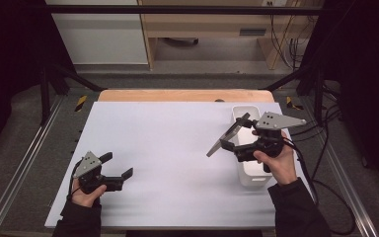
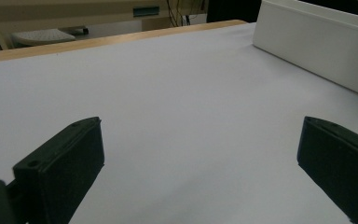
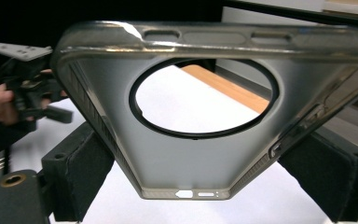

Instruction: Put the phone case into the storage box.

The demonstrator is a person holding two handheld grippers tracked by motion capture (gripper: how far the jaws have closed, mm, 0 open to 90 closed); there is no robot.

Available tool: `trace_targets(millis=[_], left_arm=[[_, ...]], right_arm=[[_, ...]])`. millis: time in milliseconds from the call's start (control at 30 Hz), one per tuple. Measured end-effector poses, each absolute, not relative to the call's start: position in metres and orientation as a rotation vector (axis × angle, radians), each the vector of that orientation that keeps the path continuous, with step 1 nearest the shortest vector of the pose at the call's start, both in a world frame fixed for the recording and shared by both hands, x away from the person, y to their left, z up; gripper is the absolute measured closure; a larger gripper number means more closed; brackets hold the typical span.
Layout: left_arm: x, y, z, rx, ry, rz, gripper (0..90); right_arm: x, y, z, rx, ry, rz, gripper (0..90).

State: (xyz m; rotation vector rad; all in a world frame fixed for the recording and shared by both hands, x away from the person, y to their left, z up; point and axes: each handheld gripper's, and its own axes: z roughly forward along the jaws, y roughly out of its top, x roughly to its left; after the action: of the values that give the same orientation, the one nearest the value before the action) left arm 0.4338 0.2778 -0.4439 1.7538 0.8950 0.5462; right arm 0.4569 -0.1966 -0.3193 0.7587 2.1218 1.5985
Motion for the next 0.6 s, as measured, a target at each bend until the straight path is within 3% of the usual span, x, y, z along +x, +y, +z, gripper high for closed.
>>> trace_targets(millis=[600], left_arm=[[0.434, 0.277, -0.445, 1.766, 0.898, 0.555, 0.3]], right_arm=[[0.481, -0.211, -0.307, 0.942, 1.961, 1.480, 11.8]])
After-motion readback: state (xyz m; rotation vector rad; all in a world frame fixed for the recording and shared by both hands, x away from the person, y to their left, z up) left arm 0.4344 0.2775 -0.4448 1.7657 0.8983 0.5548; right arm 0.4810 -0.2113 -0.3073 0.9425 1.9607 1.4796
